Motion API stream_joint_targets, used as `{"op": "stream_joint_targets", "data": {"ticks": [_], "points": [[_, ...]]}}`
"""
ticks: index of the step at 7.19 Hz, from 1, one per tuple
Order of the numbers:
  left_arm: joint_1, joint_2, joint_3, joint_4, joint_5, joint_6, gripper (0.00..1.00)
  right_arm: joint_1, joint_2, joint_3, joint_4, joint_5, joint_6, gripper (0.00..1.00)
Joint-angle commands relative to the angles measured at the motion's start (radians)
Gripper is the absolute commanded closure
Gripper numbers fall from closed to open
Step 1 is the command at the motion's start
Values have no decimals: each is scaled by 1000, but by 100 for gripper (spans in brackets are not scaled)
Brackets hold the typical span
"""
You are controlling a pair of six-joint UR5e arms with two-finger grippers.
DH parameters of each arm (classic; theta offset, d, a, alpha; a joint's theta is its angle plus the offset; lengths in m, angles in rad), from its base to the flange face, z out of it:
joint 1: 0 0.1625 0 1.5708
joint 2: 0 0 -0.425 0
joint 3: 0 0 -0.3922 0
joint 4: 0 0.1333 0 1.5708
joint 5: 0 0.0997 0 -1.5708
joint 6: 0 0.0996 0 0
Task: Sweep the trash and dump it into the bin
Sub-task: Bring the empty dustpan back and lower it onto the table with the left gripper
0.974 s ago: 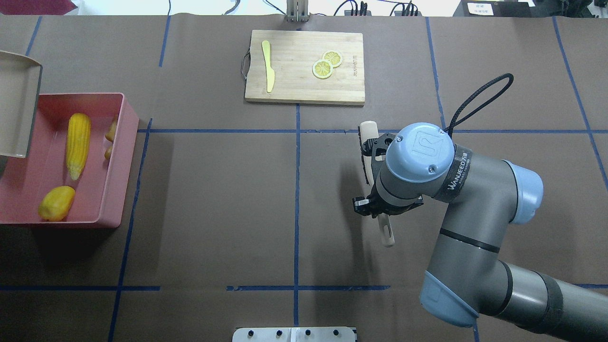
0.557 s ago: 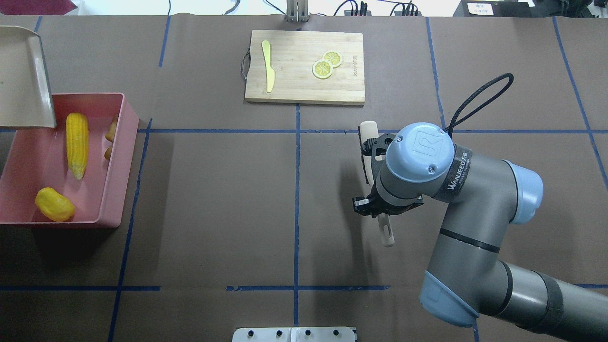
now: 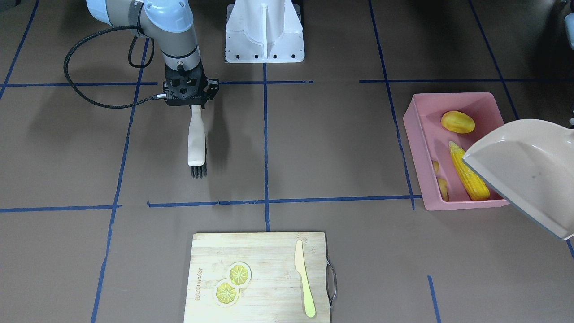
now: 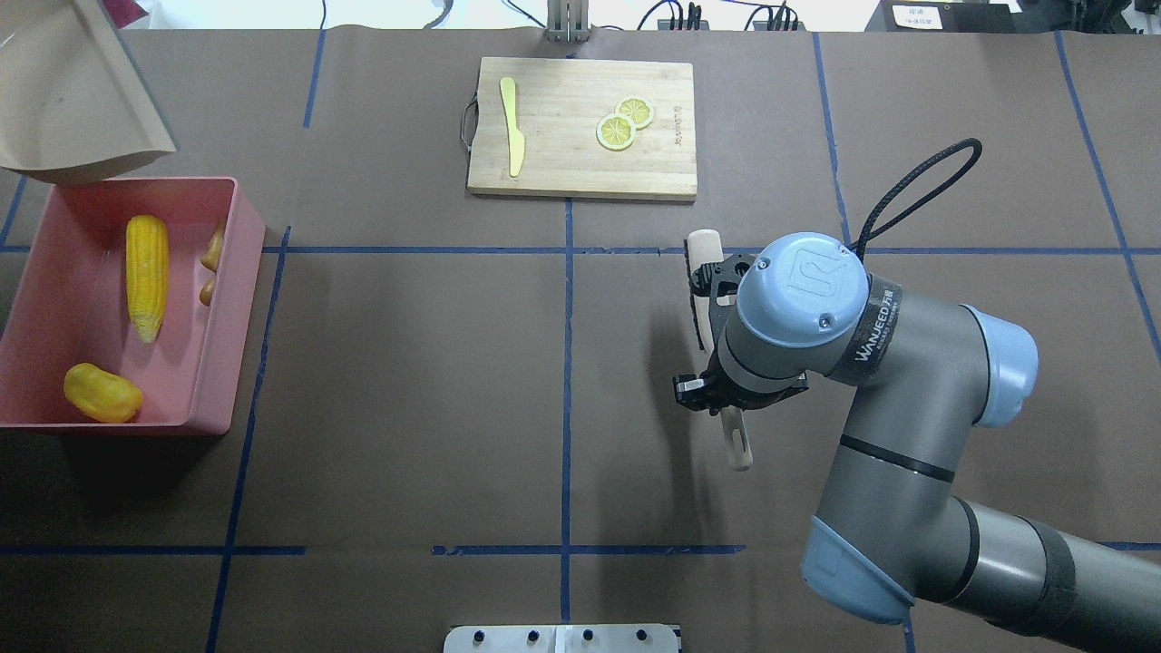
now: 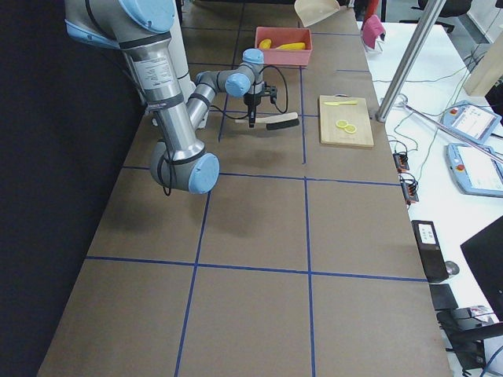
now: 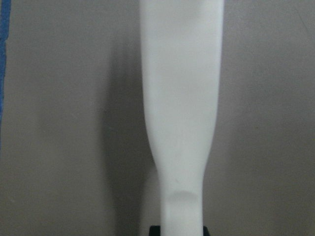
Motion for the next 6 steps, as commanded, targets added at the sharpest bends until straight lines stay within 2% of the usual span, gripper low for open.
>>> {"op": "stream_joint_targets", "data": {"ticks": [1,2,4,6], "points": [[198,-92,-10,-45,-30,-90,100,0,2,0,0,0,3,100],[296,-133,-7,-41,-27,-94,100,0,2,0,0,0,3,100],[442,-154,-5,-42,-12,-153,100,0,2,2,2,0,6,100],[582,-199,8,-45,88,-145,100,-1,3,3,2,0,12,100]]}}
